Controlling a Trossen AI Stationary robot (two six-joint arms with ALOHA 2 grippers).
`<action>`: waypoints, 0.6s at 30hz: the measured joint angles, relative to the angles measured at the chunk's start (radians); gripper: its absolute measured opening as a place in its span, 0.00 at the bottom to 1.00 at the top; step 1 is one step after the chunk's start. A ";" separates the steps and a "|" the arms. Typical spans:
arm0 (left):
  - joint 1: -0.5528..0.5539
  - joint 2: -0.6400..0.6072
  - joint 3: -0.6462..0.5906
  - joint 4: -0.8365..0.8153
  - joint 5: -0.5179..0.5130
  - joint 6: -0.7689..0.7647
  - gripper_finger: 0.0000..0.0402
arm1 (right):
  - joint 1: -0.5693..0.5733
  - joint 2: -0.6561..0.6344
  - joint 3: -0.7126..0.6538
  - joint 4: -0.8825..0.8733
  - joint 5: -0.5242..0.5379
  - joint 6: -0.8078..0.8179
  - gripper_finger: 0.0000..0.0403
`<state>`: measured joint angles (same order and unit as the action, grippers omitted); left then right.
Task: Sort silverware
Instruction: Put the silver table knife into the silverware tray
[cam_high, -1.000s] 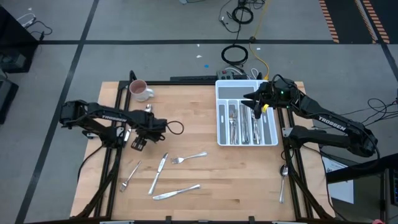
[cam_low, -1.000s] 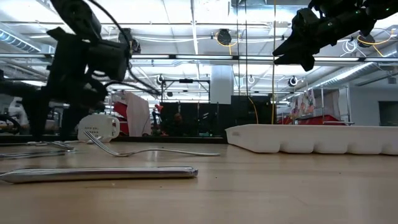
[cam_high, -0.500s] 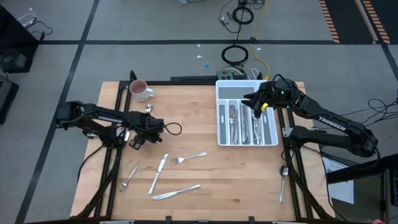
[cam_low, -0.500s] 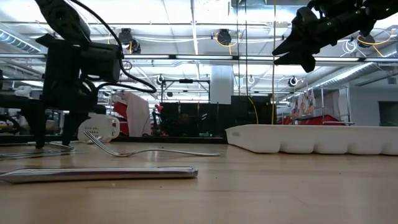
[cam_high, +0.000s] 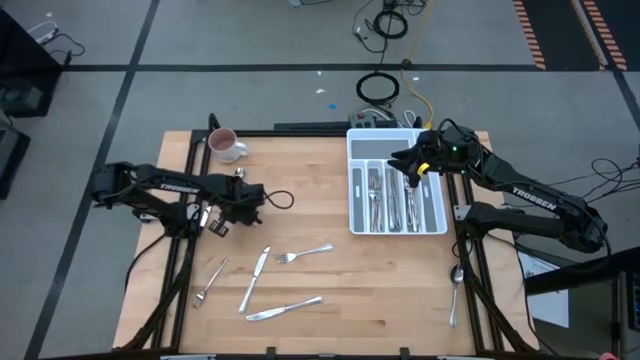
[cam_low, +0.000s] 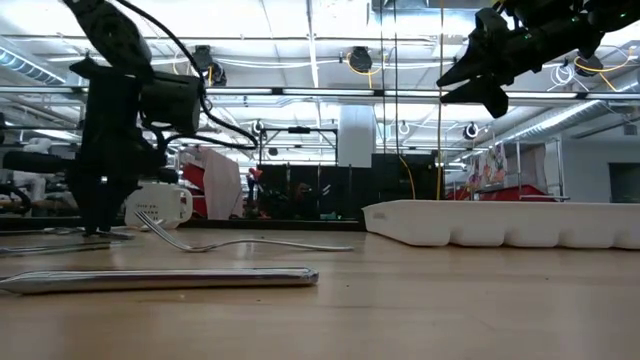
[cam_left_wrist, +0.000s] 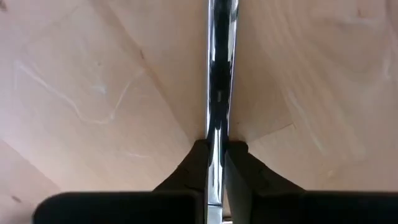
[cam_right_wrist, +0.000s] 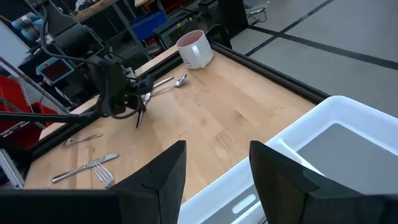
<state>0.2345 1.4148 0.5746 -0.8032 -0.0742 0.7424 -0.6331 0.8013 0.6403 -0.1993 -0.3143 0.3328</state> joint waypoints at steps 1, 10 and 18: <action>0.001 0.002 0.015 -0.015 0.000 -0.028 0.07 | 0.000 0.000 0.000 0.000 -0.002 0.000 0.42; -0.019 -0.005 0.165 -0.047 -0.033 -0.181 0.00 | 0.000 0.000 0.000 0.001 -0.006 0.004 0.42; -0.033 -0.008 0.239 -0.013 -0.135 -0.309 0.00 | 0.000 0.000 0.000 0.000 -0.007 -0.001 0.42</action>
<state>0.2014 1.4067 0.8135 -0.8166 -0.2091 0.4333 -0.6331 0.8017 0.6401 -0.1989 -0.3214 0.3317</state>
